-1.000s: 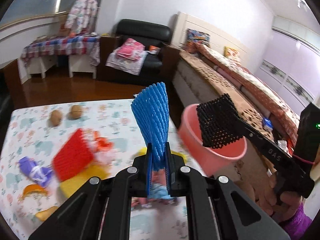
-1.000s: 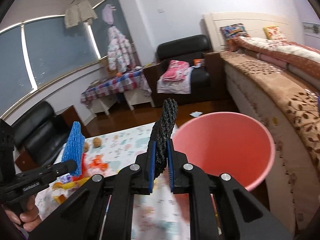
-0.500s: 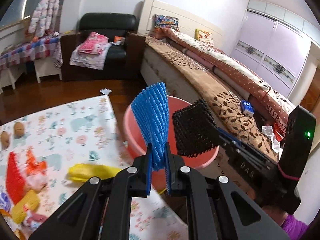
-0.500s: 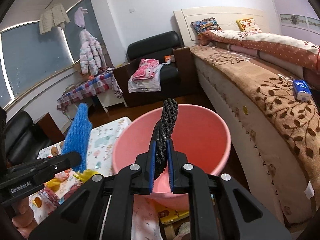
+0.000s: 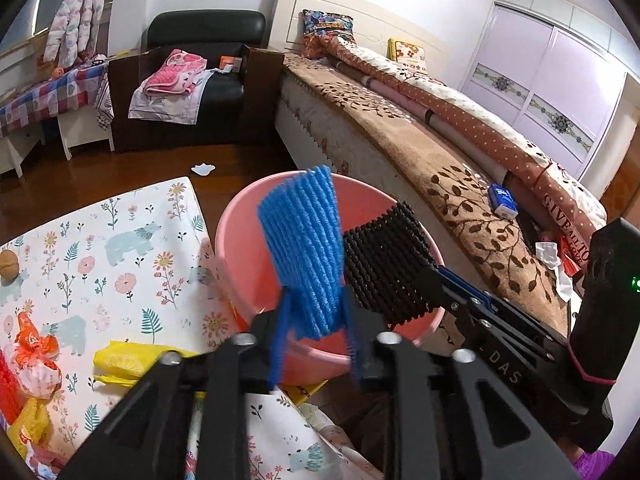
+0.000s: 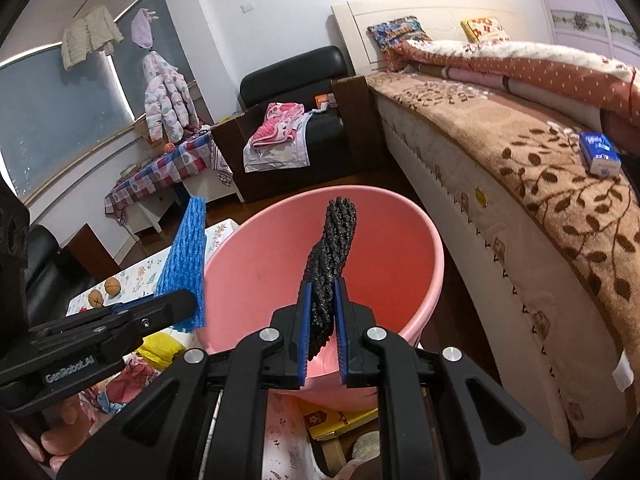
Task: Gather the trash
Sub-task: 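Carry both nets over the pink bucket and open both tools to drop them, then return to the table and grasp the orange peel with the left tool while the right tool grasps the wrapper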
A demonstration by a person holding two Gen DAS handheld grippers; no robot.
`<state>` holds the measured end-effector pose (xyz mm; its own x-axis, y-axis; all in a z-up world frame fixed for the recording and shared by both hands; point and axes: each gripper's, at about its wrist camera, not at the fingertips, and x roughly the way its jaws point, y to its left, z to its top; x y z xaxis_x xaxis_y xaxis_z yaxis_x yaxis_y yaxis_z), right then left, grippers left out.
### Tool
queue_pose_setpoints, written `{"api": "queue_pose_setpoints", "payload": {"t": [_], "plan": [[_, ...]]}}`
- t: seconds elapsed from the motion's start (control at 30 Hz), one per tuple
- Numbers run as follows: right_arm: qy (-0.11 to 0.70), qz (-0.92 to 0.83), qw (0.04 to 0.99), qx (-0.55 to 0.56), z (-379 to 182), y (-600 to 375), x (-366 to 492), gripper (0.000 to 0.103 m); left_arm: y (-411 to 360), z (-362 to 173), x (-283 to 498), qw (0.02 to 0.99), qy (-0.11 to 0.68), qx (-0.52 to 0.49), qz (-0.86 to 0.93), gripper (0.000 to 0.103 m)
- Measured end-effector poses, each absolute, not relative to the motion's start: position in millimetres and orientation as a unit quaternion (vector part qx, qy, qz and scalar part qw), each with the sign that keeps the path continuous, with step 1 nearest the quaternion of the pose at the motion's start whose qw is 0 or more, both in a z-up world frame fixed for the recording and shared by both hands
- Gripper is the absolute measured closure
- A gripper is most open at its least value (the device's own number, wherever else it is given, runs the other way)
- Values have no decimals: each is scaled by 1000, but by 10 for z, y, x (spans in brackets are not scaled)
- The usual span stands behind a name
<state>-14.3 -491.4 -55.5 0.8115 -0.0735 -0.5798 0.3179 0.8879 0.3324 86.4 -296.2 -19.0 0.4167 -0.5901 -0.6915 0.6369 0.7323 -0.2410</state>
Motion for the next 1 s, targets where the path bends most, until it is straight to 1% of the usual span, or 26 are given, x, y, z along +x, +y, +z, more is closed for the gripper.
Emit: {"api": "queue_pose_setpoints", "payload": {"t": [0.07,0.13,0.17,0.2,0.27,0.3,0.57,1.0], "plan": [[292,-107,926,217,-571,-4931,-129,91,-2958,-180,856,845,393,30,-362,61],[295,-108,923,222,-590,-4946,-121,90,-2953,-172,854,846,390,32,-363,59],[294,-109,922,226,-591,-4952,-120,87,-2949,-165,851,846,389,32,-364,58],[292,-109,922,230,-591,-4964,-122,80,-2946,-160,848,846,389,31,-364,56],[287,-110,922,237,-587,-4982,-139,73,-2932,-146,841,846,388,29,-365,56],[285,-111,922,239,-581,-4988,-149,71,-2920,-136,835,846,386,28,-366,56],[275,-106,928,227,-491,-4898,-207,70,-2803,-45,789,854,376,18,-360,53],[257,-58,952,157,-301,-4351,-330,70,-2315,95,667,872,363,-2,-328,52]]}}
